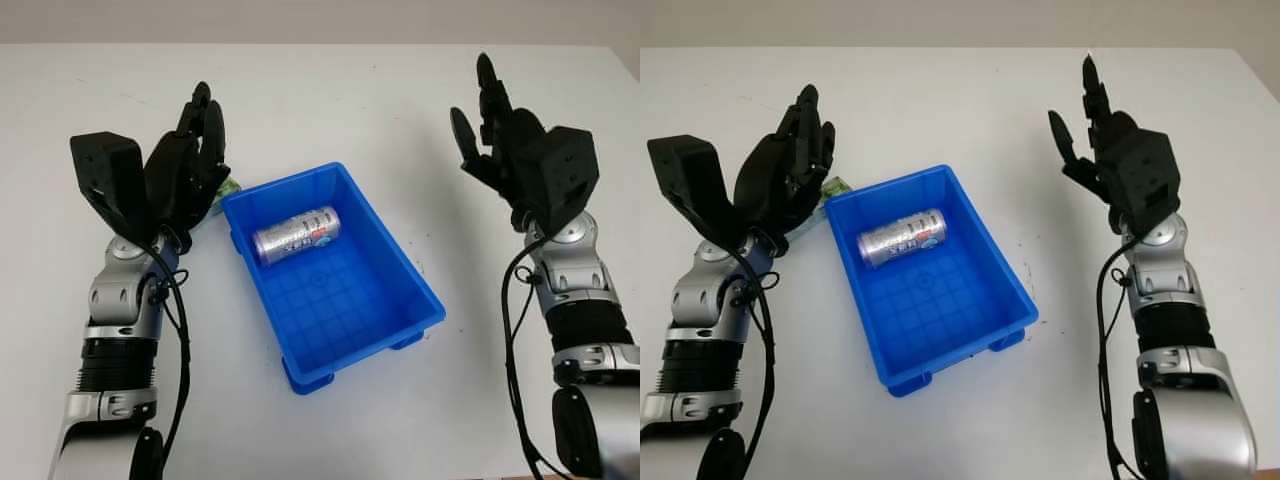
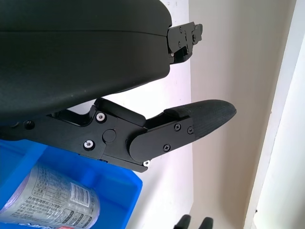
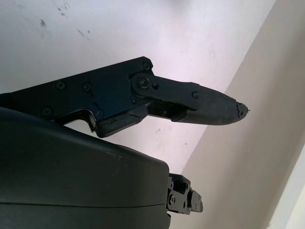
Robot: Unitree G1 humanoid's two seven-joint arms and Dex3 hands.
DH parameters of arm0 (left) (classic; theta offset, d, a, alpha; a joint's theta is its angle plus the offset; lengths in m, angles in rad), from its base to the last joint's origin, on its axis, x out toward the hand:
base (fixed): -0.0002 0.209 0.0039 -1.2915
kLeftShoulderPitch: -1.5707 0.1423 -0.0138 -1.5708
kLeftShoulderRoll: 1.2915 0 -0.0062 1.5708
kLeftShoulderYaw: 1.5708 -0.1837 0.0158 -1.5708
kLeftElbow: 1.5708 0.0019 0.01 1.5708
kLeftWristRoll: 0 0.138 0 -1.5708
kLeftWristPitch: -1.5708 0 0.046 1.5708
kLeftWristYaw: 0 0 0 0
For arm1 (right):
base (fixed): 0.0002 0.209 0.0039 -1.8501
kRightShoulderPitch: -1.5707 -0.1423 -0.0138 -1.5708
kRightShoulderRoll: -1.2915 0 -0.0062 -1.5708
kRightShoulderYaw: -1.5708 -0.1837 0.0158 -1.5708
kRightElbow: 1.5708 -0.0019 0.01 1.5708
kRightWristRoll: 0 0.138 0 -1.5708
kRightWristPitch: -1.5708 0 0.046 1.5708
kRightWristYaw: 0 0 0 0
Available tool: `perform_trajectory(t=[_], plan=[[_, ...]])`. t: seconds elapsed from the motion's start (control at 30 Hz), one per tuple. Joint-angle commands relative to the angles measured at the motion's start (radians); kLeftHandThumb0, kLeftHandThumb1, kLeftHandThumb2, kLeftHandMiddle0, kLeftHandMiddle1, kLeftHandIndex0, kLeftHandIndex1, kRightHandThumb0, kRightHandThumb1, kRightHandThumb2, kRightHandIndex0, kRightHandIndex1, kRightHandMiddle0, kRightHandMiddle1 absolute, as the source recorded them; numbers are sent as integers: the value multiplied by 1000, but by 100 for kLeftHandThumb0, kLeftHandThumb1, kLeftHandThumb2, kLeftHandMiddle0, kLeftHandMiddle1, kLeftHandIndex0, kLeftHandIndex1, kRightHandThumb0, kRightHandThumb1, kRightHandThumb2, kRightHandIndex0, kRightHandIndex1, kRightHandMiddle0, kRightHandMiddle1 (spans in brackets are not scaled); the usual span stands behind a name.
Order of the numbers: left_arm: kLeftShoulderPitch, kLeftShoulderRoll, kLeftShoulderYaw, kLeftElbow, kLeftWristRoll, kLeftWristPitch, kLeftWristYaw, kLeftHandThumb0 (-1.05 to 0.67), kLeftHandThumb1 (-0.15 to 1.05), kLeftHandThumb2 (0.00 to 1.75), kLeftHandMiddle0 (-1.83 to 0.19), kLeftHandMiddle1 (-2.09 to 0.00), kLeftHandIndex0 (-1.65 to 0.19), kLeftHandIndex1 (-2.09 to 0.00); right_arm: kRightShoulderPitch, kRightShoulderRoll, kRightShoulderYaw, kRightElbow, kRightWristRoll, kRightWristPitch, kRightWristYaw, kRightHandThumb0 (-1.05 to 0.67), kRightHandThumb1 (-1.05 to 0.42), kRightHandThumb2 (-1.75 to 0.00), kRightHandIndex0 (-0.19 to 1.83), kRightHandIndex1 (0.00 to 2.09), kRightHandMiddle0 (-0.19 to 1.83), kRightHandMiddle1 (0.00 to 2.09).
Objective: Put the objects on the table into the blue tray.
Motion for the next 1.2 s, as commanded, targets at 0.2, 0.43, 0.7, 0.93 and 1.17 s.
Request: perform_trajectory(t=[0.2, 0.43, 0.7, 0.93, 1.17], plan=[[1, 23, -4, -12, 12, -2, -17, -66, 105, 74, 19, 0, 19, 0, 33, 36, -2, -55, 5, 23, -28, -78, -105, -66, -19, 0, -19, 0], [41, 141, -40, -203, 160, 3, 6, -64, 105, 45, 18, -2, 18, -1, 45, 43, 7, -73, -6, 19, -32, -80, -105, -65, -19, 0, -19, 0], [35, 420, -70, -436, 380, 157, -96, -51, 105, 9, 4, -8, 6, -8, 45, 40, 12, -70, -7, 24, -15, -78, -105, -65, -19, 0, -19, 0], [22, 607, -169, -446, 571, 238, -246, -51, 100, 5, -19, -12, -8, -11, 35, 34, 24, -58, -14, 25, 7, -78, -105, -66, -19, 0, -19, 0], [30, 668, -246, -430, 680, 261, -365, -59, 97, 5, -19, -4, -18, -10, 21, 36, 25, -45, -13, 42, 15, -79, -105, -65, -19, 0, -19, 0]])
